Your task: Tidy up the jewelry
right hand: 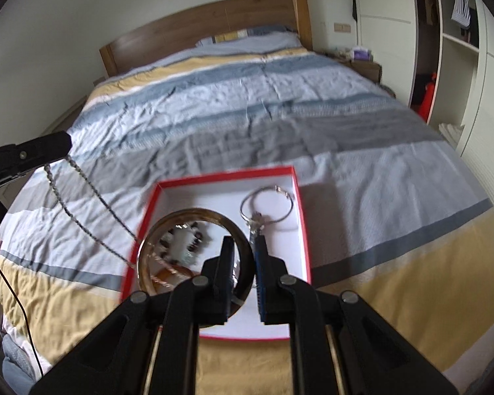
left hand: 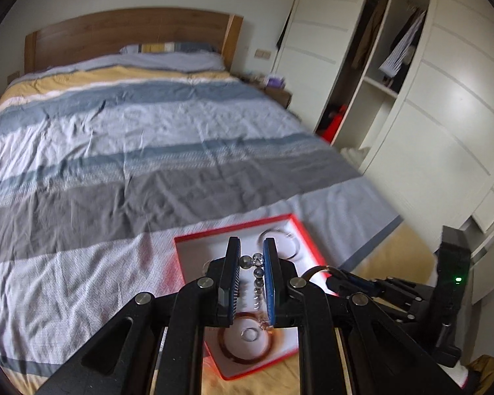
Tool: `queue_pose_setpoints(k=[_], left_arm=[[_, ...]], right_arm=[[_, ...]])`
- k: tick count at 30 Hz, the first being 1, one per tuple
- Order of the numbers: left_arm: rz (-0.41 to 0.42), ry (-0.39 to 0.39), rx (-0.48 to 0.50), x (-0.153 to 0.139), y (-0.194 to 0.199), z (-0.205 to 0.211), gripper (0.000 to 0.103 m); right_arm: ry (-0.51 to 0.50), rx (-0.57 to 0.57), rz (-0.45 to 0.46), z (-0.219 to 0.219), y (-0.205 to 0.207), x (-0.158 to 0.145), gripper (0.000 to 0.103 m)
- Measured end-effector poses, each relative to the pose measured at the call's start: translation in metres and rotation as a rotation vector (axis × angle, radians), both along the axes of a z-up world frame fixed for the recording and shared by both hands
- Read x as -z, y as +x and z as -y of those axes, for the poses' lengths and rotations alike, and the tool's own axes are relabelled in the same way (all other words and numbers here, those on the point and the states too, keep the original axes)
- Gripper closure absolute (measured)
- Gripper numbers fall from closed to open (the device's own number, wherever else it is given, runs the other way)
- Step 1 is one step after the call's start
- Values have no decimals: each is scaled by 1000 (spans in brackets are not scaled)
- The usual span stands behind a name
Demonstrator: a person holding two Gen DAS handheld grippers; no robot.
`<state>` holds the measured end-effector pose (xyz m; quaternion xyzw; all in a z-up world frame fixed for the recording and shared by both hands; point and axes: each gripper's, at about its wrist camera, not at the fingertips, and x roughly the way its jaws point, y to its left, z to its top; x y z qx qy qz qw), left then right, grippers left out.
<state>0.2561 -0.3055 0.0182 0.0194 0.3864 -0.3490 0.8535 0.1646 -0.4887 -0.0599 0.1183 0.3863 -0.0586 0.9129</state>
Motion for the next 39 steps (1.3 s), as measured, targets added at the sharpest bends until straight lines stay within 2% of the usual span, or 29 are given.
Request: queue_pose_setpoints(k=[6,10,16,21,25,31,39], left_arm=[[-66,69,-43,52,27,7,90],[-120,94,-47,84,34,12,90],[-148,124,-32,110,31,20,89],[-150,152,-36,119,29,22,88],[-159,145,-50,122,27,18,63],[-145,139,-34,115,15,17,47],[-136,122,-64,97,-6,1,43]], right_arm=[[1,-14,-71,5,20,44,93],[-14,-26,-101,6,29,60,93],[-13,-30,-124,9,34,75,93],[-46,-40,-137,8,34,79,93],[-56,-34,-142,8,35,79,92],[-53,-26,-151,10,32,75,92],[-62,-17,-141,9,16,55,91]])
